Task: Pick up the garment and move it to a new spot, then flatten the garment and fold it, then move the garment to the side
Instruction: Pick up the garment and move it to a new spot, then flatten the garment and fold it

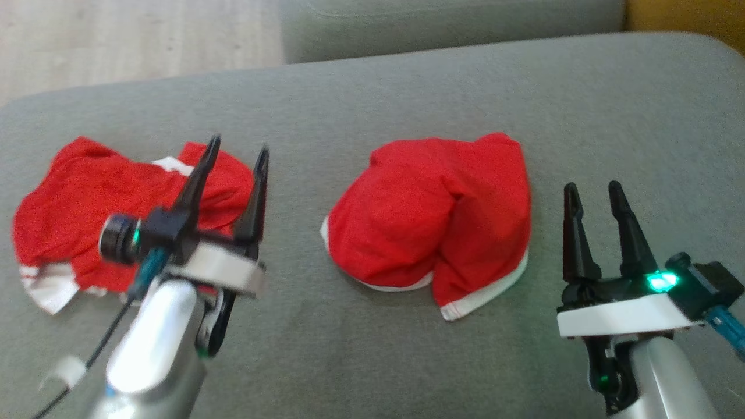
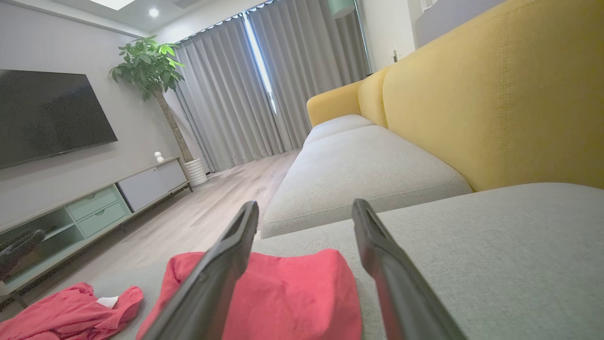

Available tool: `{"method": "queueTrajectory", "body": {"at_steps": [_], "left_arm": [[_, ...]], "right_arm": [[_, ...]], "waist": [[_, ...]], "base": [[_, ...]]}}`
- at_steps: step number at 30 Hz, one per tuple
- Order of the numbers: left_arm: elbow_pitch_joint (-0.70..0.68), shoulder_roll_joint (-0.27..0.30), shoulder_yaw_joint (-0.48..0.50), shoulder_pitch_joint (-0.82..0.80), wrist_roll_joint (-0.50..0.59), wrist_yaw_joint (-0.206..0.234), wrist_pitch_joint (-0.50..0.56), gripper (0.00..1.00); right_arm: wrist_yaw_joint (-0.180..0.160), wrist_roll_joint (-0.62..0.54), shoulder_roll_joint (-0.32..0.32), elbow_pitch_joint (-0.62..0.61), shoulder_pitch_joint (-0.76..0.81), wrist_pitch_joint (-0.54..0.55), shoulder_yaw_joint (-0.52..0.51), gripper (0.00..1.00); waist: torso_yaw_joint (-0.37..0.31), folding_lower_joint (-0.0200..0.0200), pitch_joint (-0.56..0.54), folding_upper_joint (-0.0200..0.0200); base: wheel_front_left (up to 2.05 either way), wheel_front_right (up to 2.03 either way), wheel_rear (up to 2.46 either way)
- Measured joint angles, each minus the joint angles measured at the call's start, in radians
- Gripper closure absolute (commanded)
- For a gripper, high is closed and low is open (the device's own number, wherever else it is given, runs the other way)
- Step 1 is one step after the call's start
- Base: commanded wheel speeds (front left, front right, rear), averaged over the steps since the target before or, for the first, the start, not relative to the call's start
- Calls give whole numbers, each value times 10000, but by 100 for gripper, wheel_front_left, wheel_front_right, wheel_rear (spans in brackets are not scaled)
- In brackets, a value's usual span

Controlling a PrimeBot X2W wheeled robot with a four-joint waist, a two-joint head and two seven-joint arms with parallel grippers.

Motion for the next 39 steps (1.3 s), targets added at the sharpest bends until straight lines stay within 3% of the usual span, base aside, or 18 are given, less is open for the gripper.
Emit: {"method": "queueTrajectory", "body": {"at_steps": [5,10,18,31,35,39], "left_arm": [[-491,171,286,1364,-35,165,-155,0],[-1375,-8,683,2698,4,336,-159,0],[-2088,-842,1400,3823,451,328,-182,0],[-2328,-1306,2211,3921,1122,-416,-184,0],[-2240,-1453,2282,3912,1214,-548,-184,0],[-2207,-1567,2313,3794,1312,-658,-184,0]], "right_arm": [[0,-238,2,17,295,0,-161,0],[0,-320,2,58,598,0,-171,0],[0,-330,4,84,661,0,-123,0],[0,-629,4,115,756,0,84,0],[0,-1047,2,211,682,0,560,0],[0,-1628,-4,1081,181,25,1457,0]], "waist": [[592,-1,-309,0],[934,-1,-574,0],[923,-1,-673,0],[916,1,-485,0],[1069,1,-306,0],[1297,1,-71,0]], "base": [[0,0,0],[0,0,0],[0,0,0],[0,0,0],[0,0,0],[0,0,0]]}}
